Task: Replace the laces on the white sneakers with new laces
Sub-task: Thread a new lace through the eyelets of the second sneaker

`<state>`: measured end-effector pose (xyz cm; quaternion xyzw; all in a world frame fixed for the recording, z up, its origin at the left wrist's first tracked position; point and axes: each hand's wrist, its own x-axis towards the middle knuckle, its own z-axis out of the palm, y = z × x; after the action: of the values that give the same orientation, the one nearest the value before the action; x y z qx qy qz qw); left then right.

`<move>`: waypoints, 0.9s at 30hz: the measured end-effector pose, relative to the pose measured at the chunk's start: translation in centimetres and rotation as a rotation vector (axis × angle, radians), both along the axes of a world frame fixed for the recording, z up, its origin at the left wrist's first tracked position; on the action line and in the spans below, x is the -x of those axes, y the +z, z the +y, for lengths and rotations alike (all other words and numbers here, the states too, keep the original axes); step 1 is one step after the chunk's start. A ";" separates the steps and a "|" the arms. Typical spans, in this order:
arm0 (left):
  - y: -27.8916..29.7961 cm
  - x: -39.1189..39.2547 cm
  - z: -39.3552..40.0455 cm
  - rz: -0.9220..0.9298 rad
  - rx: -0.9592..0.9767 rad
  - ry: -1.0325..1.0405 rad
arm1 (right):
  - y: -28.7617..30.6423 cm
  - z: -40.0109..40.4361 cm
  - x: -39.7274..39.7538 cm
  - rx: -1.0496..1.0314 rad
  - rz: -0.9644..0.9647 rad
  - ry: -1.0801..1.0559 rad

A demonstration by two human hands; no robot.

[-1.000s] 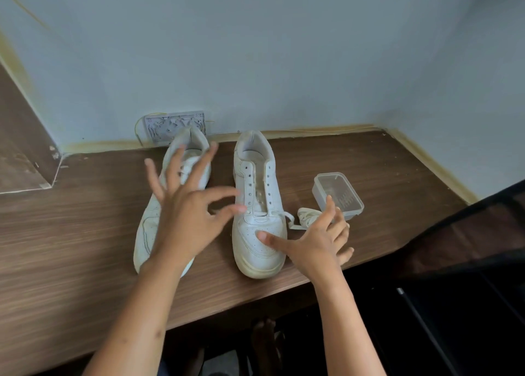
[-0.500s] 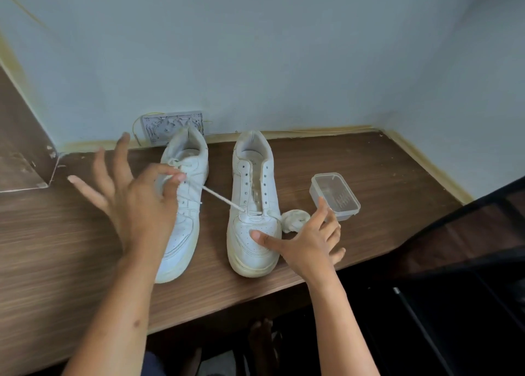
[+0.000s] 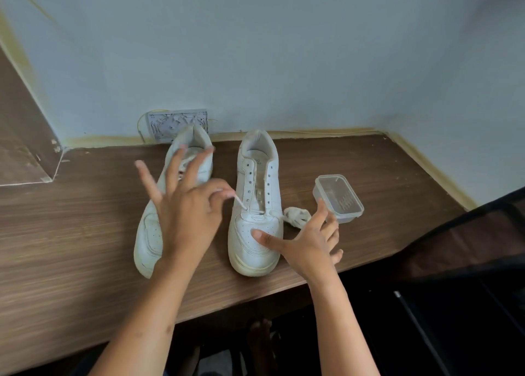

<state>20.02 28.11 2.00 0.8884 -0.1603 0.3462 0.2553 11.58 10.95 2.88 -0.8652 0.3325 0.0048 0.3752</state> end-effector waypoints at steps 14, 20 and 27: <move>0.0 -0.3 0.0 0.052 -0.141 -0.235 | 0.1 -0.1 -0.1 0.002 0.005 0.001; 0.3 -0.2 0.2 -0.046 -0.008 -0.103 | -0.1 -0.1 -0.1 0.001 0.001 0.008; 0.6 -1.1 3.4 -0.013 0.268 0.228 | 0.0 -0.1 -0.3 -0.016 0.029 0.008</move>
<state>21.07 31.47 2.59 0.8567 -0.0125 0.3969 0.3293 11.88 10.82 2.85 -0.8633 0.3346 0.0217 0.3773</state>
